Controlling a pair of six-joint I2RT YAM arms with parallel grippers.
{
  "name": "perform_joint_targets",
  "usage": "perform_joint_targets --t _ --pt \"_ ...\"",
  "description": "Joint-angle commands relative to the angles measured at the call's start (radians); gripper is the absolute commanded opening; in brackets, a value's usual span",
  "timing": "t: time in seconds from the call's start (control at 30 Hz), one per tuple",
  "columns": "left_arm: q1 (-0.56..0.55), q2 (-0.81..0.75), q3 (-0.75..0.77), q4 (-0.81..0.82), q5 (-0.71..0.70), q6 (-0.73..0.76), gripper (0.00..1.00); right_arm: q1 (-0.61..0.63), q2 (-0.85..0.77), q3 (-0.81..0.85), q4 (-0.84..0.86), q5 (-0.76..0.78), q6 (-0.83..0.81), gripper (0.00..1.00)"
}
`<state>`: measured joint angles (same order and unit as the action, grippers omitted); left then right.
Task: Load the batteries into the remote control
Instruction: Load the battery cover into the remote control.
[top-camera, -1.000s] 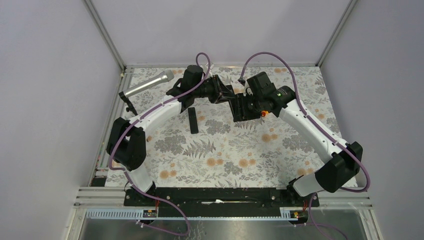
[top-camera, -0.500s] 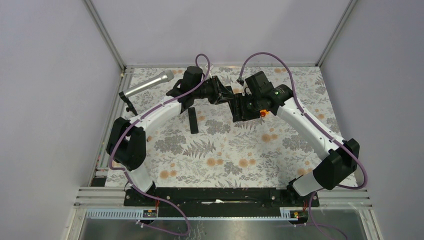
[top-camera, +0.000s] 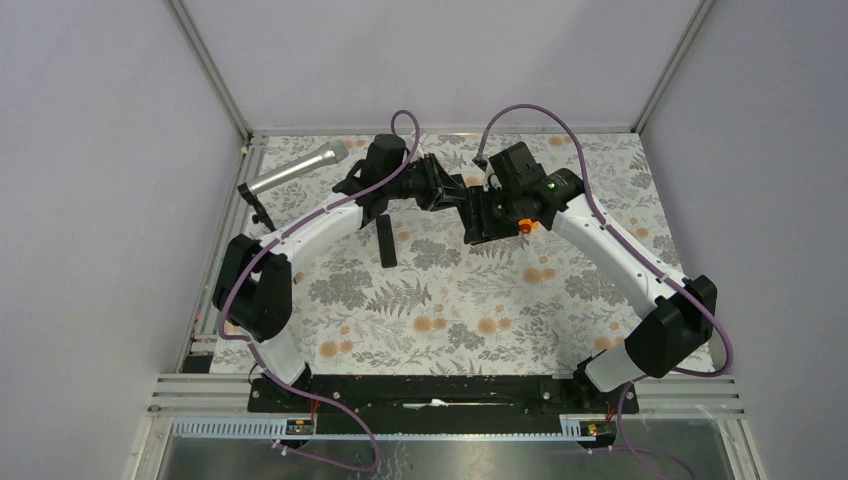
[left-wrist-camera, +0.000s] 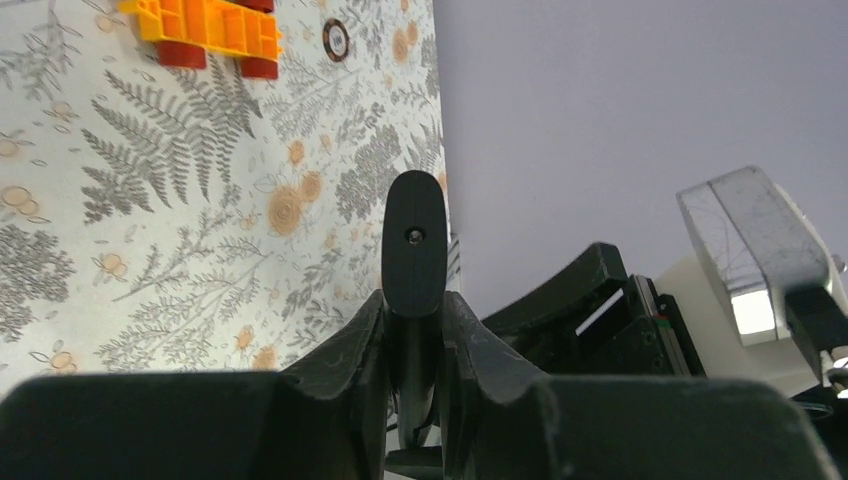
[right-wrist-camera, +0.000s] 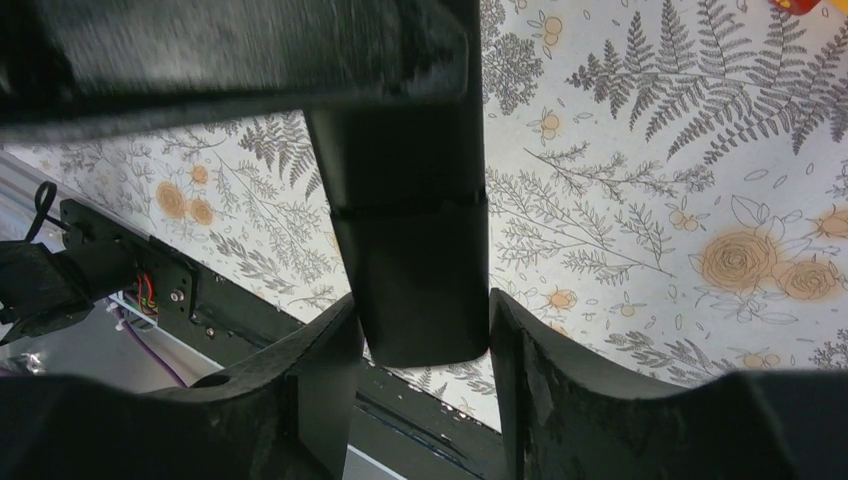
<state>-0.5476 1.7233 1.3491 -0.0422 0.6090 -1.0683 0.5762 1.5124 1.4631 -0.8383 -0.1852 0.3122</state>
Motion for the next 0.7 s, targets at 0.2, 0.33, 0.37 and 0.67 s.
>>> perform_joint_targets --t 0.2,0.33,0.37,0.67 --pt "-0.018 -0.067 0.001 0.073 0.112 -0.067 0.00 0.000 0.044 0.048 0.087 0.032 0.023 0.56" --pt "-0.018 -0.066 0.001 0.073 0.113 -0.065 0.00 0.000 0.046 0.052 0.086 0.037 0.027 0.53" --pt "-0.018 -0.064 -0.001 0.073 0.115 -0.066 0.00 0.000 0.048 0.053 0.085 0.039 0.029 0.53" --pt "-0.009 -0.072 -0.007 0.073 0.118 -0.072 0.00 0.001 0.056 0.065 0.102 0.032 0.052 0.60"
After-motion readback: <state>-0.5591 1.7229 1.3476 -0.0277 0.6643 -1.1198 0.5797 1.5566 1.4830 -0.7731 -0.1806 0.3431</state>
